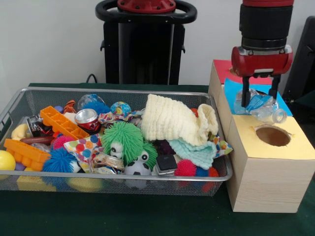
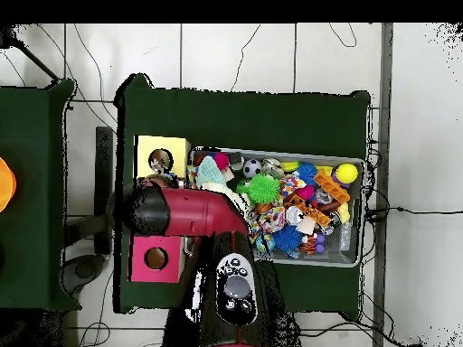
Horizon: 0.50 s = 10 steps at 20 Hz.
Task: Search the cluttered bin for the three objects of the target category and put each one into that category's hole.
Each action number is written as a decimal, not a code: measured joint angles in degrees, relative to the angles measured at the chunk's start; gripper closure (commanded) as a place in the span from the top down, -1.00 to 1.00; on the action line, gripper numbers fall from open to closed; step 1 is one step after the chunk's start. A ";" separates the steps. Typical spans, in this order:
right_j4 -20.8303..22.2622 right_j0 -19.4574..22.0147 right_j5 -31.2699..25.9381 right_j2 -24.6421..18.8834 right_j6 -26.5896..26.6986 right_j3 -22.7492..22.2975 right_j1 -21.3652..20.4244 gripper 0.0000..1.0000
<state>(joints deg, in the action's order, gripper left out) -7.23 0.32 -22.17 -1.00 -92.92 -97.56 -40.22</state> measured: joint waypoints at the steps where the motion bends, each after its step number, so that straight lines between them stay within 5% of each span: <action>1: 0.00 0.33 0.57 0.01 0.00 -0.24 -0.08 -1.00; 10: 0.00 1.15 2.73 0.01 0.00 -1.09 -0.33 -1.00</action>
<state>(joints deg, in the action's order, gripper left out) -7.23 1.47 -19.44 -0.99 -92.92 -98.64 -40.55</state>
